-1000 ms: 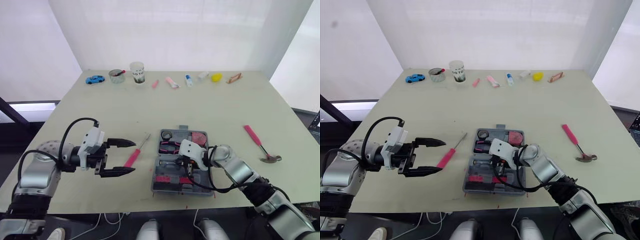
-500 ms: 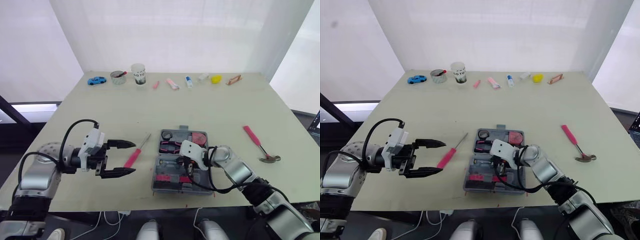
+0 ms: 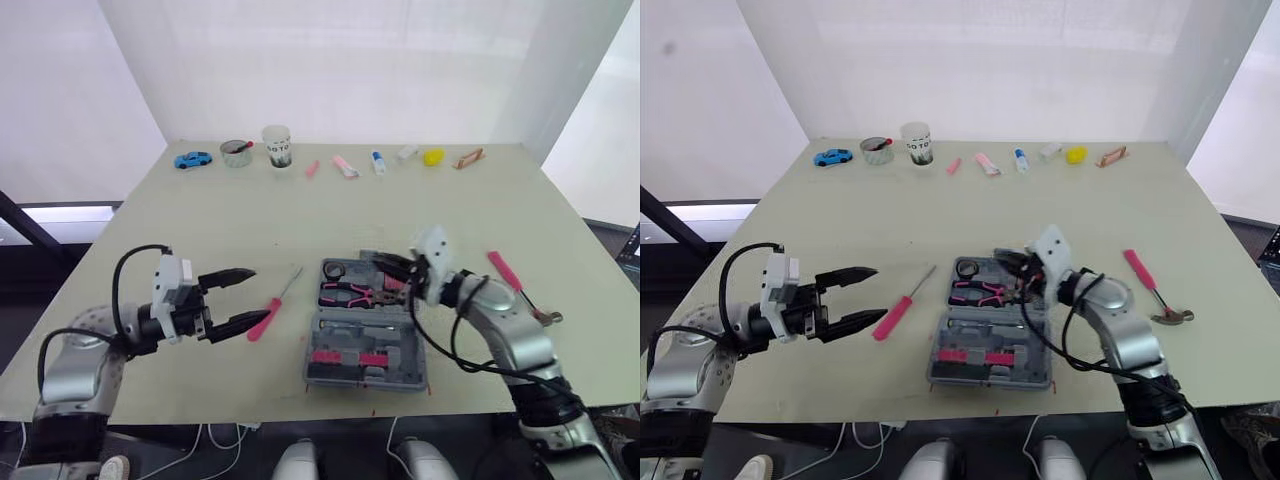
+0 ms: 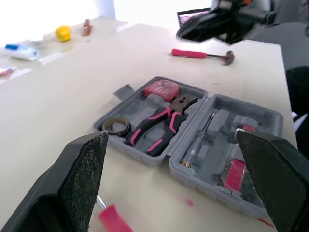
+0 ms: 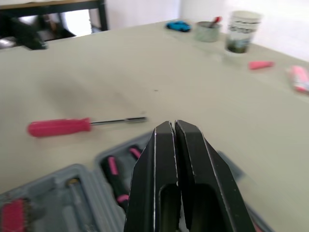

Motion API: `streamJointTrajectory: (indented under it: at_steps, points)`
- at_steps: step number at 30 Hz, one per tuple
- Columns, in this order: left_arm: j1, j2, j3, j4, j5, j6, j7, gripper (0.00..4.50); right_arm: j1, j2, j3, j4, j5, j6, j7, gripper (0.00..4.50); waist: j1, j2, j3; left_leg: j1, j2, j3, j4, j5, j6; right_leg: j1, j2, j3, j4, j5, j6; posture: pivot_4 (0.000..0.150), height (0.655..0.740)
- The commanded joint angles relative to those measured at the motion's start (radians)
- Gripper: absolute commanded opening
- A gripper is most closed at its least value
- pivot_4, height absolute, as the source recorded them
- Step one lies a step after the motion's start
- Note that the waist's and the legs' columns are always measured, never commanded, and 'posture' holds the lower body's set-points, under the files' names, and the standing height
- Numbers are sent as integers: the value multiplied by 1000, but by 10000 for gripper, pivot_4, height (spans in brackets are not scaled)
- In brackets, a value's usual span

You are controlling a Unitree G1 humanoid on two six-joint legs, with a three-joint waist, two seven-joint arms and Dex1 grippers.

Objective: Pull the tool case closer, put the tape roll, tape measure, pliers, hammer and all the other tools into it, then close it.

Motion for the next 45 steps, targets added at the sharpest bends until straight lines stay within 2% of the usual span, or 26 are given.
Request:
streamJointTrajectory:
  at_steps: [1,4,12,14,15,20,23,29,31,36,45]
  points:
    - [15,-11,47,-27,-14,-3,45,45000,49,-29,-98,-73,47,-6,-36,1135,-2,0,0,0,0,0,0,0,0,0,0,0,0,0,0,1500,7400]
    - [45,-40,59,-22,-4,-22,82,45000,144,-64,-160,-107,39,-32,-74,1135,-5,0,0,1,0,0,0,0,0,0,0,0,1,0,0,1500,7400]
    - [144,-74,91,7,49,-79,162,45000,458,-44,-417,-199,149,-147,-135,1135,-3,0,0,1,0,0,-1,0,0,1,0,1,-1,0,0,1500,7400]
    - [173,-77,109,34,55,-97,174,45000,547,-15,-489,-192,179,-192,-149,6017,-3,0,0,2,0,1,-1,0,0,1,0,1,0,0,0,1500,7400]
    - [186,-79,118,46,59,-107,181,45000,584,0,-516,-185,184,-222,-152,6698,-3,0,-1,2,0,1,-1,0,0,1,0,1,0,0,0,1500,7400]
    - [241,-96,147,70,65,-148,209,45000,723,61,-564,-148,195,-343,-150,31953,-6,0,-1,4,0,1,-1,0,0,2,0,2,0,-3,-3,1500,7400]
    - [290,-114,169,86,65,-171,223,45000,842,121,-604,-85,200,-453,-126,44754,-5,0,-2,6,0,1,-1,0,0,3,0,3,0,-3,-3,1500,7400]
    - [334,-124,195,142,53,-181,232,45000,936,120,-628,11,230,-557,-75,44754,-6,0,-2,9,1,1,-3,0,0,4,-2,6,-2,-4,-1,1500,7400]
    - [343,-122,196,156,60,-192,227,45000,950,112,-636,34,249,-575,-57,44754,-8,1,-2,17,3,2,-4,-1,-1,9,-3,8,-2,-4,-1,1500,7400]
    - [329,-115,193,119,44,-182,232,45000,963,92,-654,62,280,-594,-53,44754,-4,2,-2,19,5,1,-6,-3,-5,11,-10,5,-6,-4,-1,1500,7400]
    - [176,-91,94,42,64,-147,200,45000,852,-27,-587,-68,290,-415,-130,44754,-5,2,-2,17,3,2,-8,-1,-1,13,-7,4,-10,-2,-5,1500,7400]
